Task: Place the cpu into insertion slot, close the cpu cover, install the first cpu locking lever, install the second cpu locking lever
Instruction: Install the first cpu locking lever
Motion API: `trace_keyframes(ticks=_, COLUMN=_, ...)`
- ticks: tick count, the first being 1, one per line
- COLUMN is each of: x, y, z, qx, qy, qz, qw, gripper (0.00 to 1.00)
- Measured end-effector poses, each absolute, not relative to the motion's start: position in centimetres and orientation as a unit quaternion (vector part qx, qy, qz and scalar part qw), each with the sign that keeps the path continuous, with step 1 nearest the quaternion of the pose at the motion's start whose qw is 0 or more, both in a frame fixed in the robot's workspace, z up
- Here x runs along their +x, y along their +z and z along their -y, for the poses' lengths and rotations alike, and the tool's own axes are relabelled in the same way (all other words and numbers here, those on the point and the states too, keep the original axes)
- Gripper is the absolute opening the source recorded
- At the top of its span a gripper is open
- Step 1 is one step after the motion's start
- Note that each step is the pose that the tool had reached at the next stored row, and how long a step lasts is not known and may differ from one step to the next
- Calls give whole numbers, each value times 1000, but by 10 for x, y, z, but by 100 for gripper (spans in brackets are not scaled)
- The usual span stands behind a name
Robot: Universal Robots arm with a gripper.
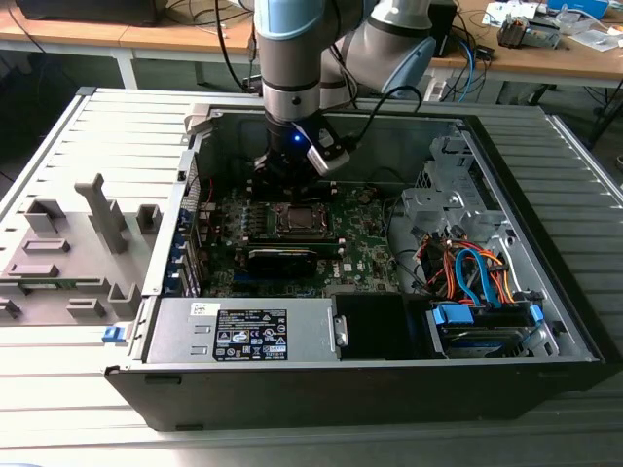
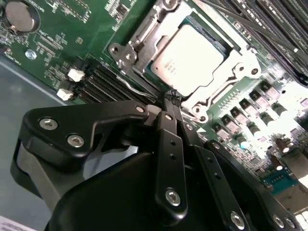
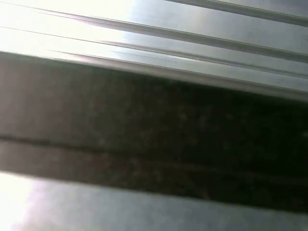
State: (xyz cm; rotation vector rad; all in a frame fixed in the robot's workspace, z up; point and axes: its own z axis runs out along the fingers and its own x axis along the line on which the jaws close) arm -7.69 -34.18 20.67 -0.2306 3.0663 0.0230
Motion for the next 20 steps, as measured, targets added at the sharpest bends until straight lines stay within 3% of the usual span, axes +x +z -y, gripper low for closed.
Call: trace_keyframes(ticks=20, x=-43, y=202, z=342, qx=-75, qy=9, qz=-997, qw=28, gripper=11)
